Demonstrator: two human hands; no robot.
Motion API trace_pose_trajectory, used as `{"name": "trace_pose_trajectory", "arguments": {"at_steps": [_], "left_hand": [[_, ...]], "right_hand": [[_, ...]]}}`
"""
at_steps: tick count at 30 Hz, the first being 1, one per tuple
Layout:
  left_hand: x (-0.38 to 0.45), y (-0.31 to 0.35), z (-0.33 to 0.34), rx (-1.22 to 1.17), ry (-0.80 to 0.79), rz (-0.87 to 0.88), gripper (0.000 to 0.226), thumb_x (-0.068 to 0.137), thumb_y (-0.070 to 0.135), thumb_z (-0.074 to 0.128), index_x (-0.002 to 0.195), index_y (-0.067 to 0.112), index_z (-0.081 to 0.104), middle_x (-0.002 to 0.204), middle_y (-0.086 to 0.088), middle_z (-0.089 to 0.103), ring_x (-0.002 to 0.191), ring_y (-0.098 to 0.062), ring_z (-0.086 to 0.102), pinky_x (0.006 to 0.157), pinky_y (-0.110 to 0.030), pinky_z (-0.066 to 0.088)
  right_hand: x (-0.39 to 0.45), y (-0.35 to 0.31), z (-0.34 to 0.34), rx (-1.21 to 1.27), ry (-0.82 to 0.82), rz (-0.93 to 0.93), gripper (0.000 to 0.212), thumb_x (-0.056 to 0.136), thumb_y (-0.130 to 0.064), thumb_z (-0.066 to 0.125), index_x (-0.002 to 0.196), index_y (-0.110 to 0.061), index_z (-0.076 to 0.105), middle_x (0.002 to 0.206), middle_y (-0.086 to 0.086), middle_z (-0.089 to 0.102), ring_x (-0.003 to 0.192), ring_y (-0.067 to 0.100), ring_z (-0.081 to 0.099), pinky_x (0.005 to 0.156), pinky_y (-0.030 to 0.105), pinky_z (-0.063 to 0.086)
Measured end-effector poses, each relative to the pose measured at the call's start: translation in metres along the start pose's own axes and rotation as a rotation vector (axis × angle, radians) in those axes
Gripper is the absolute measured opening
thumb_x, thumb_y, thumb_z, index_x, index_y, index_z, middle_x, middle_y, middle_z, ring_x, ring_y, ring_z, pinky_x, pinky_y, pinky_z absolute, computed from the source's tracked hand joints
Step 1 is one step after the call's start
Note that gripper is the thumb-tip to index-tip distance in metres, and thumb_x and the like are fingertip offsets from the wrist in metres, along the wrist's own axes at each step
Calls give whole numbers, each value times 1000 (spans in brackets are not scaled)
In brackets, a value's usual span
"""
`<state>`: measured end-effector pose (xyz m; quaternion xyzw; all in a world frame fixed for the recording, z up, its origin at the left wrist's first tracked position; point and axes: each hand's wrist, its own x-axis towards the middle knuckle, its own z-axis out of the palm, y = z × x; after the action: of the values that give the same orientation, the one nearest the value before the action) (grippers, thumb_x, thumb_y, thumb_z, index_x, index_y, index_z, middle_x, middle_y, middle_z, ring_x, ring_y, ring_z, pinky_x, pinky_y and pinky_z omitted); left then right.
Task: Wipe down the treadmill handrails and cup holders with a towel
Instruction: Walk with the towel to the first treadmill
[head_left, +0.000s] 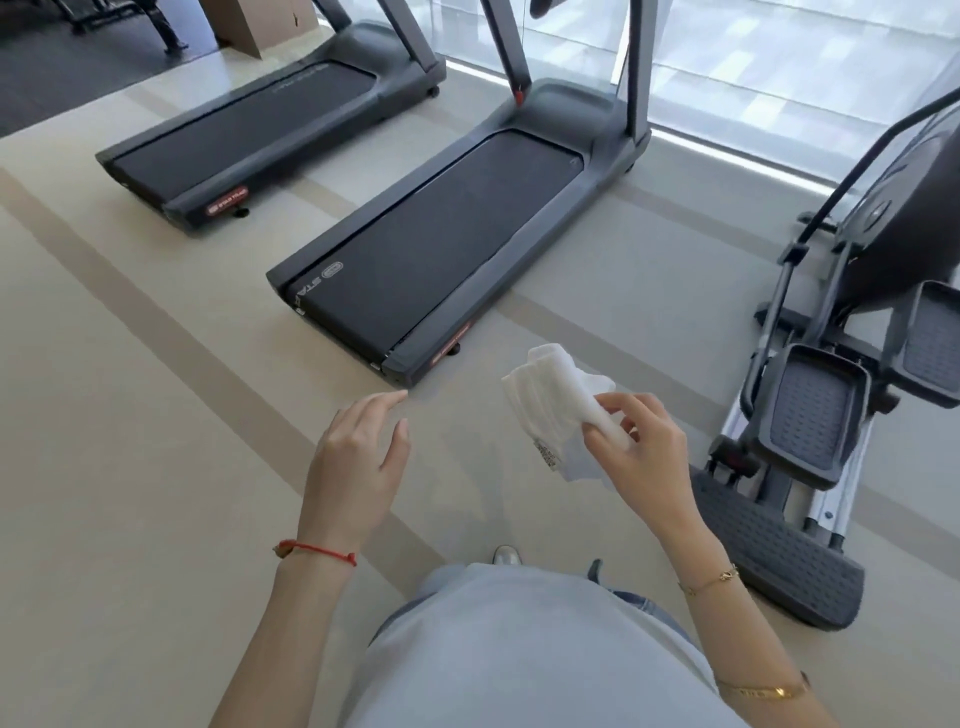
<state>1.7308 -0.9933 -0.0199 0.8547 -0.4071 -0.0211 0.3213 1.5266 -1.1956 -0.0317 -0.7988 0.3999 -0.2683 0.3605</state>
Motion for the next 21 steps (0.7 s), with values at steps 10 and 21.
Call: {"name": "trace_pose_trajectory", "arguments": {"at_steps": [10,21], "left_hand": [[164,-10,52,0,7,-21,29,100,20,52,126,13,63,123,1,65,117,-15,56,103,-24,41],[401,-24,107,-9,0,14,29,98,16,56,125,15,64,124,3,65,117,-12,56,100,-27,44]], "right_hand": [[175,13,34,46,-40,22,22,77,-8,71,92,-24,69,91,-4,59,75,8,49,64,9,37],[396,25,70,40,17,60,20,79,-9,71,94,-21,69,92,-1,59,74,5,49,65,7,36]]}}
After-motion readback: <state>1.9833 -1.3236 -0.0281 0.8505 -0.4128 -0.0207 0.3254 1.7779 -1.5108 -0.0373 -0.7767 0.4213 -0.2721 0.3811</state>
